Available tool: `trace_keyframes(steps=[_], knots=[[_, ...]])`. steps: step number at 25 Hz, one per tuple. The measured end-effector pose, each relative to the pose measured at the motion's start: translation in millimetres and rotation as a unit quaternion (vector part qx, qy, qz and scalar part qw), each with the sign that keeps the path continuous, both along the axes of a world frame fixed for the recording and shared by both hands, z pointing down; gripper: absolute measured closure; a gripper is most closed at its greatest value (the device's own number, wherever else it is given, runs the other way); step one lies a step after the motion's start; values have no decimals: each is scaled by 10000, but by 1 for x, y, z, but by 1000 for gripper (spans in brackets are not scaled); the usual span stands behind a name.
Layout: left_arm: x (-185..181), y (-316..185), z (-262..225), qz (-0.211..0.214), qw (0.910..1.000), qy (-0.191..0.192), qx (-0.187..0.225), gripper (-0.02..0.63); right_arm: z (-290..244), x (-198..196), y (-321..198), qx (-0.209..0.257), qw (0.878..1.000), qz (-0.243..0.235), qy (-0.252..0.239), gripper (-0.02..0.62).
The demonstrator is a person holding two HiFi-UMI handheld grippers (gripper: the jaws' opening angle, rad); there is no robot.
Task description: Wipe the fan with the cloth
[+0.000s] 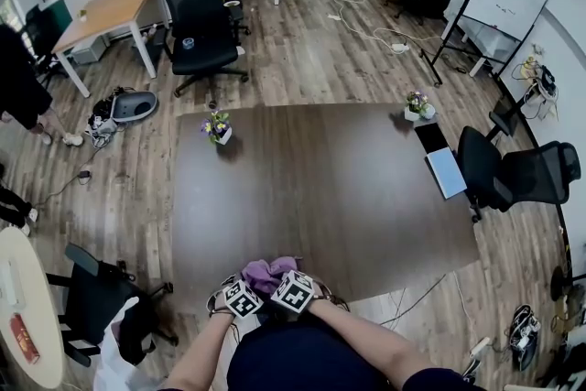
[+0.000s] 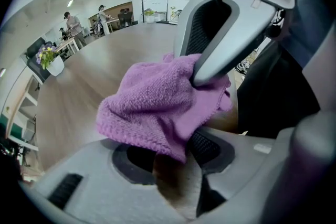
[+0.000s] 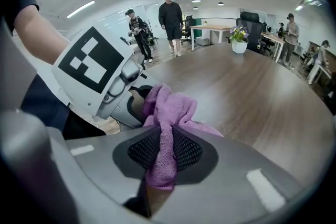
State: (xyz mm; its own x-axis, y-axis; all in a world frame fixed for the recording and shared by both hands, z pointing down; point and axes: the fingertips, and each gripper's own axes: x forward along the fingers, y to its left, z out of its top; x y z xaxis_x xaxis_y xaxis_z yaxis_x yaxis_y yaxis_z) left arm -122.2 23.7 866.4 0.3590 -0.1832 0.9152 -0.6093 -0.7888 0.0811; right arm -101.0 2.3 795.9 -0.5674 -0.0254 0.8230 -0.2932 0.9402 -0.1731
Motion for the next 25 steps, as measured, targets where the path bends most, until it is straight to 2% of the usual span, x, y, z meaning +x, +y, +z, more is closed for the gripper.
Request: trace_keyframes(steps=[11, 25], knots=[[-2, -1, 1, -12, 10000, 8, 22, 419, -2, 15, -12, -6, 9994, 355, -46, 520], [0, -3, 0, -18, 10000, 37, 36, 420, -4, 41, -38, -121, 9937, 1107, -158, 520]])
